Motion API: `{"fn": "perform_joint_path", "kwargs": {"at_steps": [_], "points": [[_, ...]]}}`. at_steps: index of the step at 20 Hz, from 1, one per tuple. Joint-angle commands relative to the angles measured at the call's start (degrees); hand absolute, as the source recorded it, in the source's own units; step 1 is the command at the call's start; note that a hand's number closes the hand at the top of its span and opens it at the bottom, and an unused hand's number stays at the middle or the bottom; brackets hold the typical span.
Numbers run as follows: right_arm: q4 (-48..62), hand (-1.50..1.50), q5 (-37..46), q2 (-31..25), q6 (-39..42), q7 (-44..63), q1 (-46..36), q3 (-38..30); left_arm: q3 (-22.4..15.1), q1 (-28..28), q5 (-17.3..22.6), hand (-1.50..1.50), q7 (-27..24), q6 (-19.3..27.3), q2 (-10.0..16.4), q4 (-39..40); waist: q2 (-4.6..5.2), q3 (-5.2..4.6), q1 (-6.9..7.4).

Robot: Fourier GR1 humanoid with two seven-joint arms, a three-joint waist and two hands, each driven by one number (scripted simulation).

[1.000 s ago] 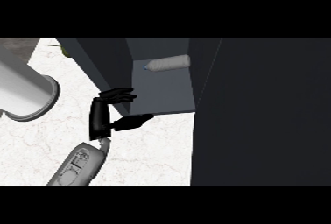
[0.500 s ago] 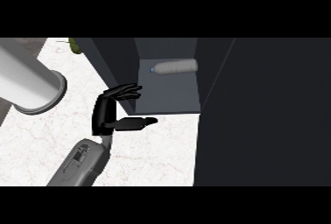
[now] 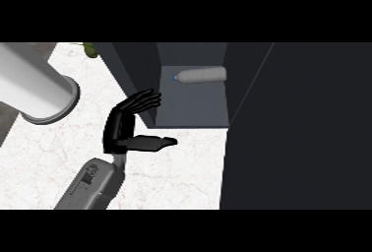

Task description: Pick up the bottled water, place it into the cabinet and close the cabinet

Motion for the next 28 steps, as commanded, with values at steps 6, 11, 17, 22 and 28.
{"fn": "perform_joint_path", "kwargs": {"at_steps": [6,11,17,22,28], "points": [[1.4,-1.5,0.9,0.7,-1.1,-1.3,0.4,1.6,-1.9,7.9,1.0,-1.5,2.8,0.5,-2.0,-19.6,-0.49,0.3,0.47],[-4.0,-1.5,3.8,-1.0,-2.8,1.1,3.8,5.9,-4.4,14.9,0.3,-1.5,8.0,0.5,0.2,-32.3,-0.55,0.29,0.55],[-0.3,-1.5,5.5,-1.4,-2.5,2.7,-2.6,5.1,-10.4,21.8,-0.5,-1.5,8.4,-0.6,-1.3,-38.3,-0.37,0.28,0.55],[-2.6,1.5,7.9,-8.2,2.2,1.8,2.5,8.0,-10.6,29.3,-1.0,-1.5,5.9,-2.2,2.5,-45.7,-0.46,0.27,0.4],[-8.8,1.5,10.0,-12.8,6.8,9.2,-2.3,11.7,-8.4,40.4,1.5,-1.5,2.2,-4.4,6.5,-52.4,-0.55,0.19,1.63]]}}
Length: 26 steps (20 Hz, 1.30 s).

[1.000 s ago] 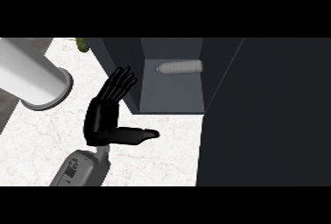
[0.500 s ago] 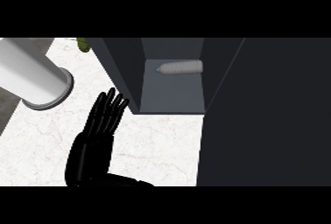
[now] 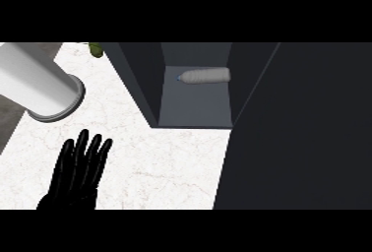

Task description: Pick up the bottled water, place it into the cabinet and close the cabinet

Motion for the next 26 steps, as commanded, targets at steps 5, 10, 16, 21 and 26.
{"fn": "perform_joint_path", "kwargs": {"at_steps": [5,10,16,21,26], "points": [[-2.6,1.5,6.6,-0.3,3.3,3.6,-3.9,10.3,7.8,13.3,6.7,-1.5,-6.4,-6.9,5.8,-6.7,-0.24,-0.16,0.4],[-6.0,1.5,11.8,3.1,1.1,8.5,-4.7,15.9,11.9,18.9,11.1,-1.5,-4.7,-8.9,8.3,-13.2,-0.41,-0.21,1.07],[-5.3,1.5,11.2,6.6,1.4,14.2,-8.8,16.6,16.9,22.2,15.9,-1.5,-6.9,-14.7,10.0,-11.8,-0.14,-0.29,2.17],[-3.9,1.5,5.9,11.3,1.3,19.7,-13.8,13.6,22.5,23.1,20.4,-1.5,-6.6,-18.2,12.2,-11.6,0.21,-0.33,3.38],[1.5,1.5,5.9,18.0,-1.6,26.3,-21.0,14.4,24.6,26.7,22.4,-1.5,-8.2,-22.4,12.4,-10.9,0.03,-0.22,2.41]]}}
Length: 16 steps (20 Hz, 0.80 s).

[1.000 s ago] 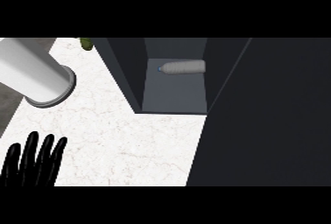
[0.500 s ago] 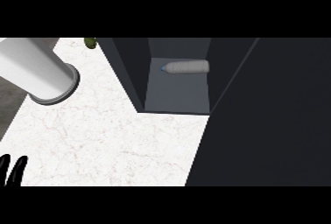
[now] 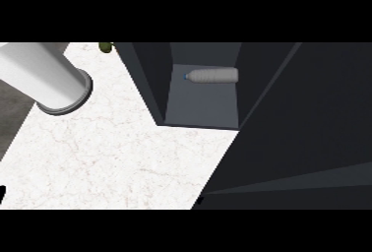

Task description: Pick up the bottled water, place it into the cabinet and close the cabinet

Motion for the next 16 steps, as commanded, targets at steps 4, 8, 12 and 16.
{"fn": "perform_joint_path", "kwargs": {"at_steps": [4,8,12,16], "points": [[7.1,1.5,-4.4,8.2,-9.8,6.7,-17.4,7.7,8.6,5.9,7.8,-1.5,-1.0,-7.1,2.6,-0.6,-0.55,-0.21,0.25],[12.6,1.5,-11.4,8.2,-15.7,7.7,-27.3,2.5,11.8,5.7,10.4,-1.5,-1.2,-9.5,2.6,0.6,-0.32,-0.12,-0.84],[17.4,1.5,-18.6,8.3,-17.3,9.3,-35.9,-3.2,14.8,8.3,13.5,-1.5,-1.5,-13.7,2.3,2.7,-0.34,-0.1,-0.99],[21.8,1.5,-27.1,8.3,-13.4,10.9,-42.9,-13.6,17.2,9.6,14.8,-1.5,-2.1,-16.2,1.9,3.6,-0.21,-0.07,-1.02]]}}
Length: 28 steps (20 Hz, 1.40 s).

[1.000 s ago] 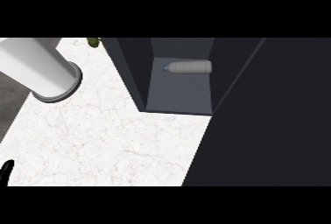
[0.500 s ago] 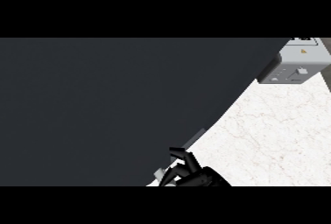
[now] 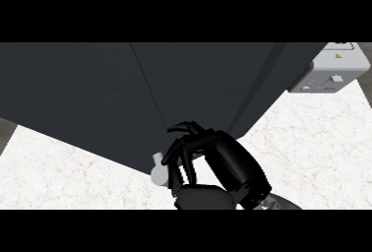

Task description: Pick up the bottled water, place it into the cabinet and close the cabinet

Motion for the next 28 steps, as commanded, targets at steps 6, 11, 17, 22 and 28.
{"fn": "perform_joint_path", "kwargs": {"at_steps": [6,11,17,22,28], "points": [[14.5,1.5,-10.3,1.2,6.8,-4.5,-17.3,-17.2,5.2,1.4,3.8,-1.5,0.2,-4.7,-0.2,2.5,-0.82,0.12,-0.72],[24.2,1.5,-12.5,-1.8,13.3,-7.4,-22.0,-22.3,10.2,5.1,7.0,-1.5,-0.1,-9.2,-1.0,1.7,-0.96,0.14,-0.48],[36.7,1.5,-13.5,-3.0,20.8,-12.0,-27.9,-25.7,12.3,7.1,9.6,-1.5,2.8,-12.4,-2.9,1.0,-0.94,0.13,-0.53],[40.3,1.5,-12.8,0.6,19.1,-10.8,-33.5,-25.3,13.7,3.0,10.9,-1.5,4.8,-12.7,-1.6,6.1,-0.92,0.08,-0.93],[42.6,1.5,-16.6,1.6,20.9,-9.4,-36.6,-25.2,12.7,3.8,11.0,-1.5,6.7,-12.9,-2.3,3.4,-0.79,0.09,0.2]]}}
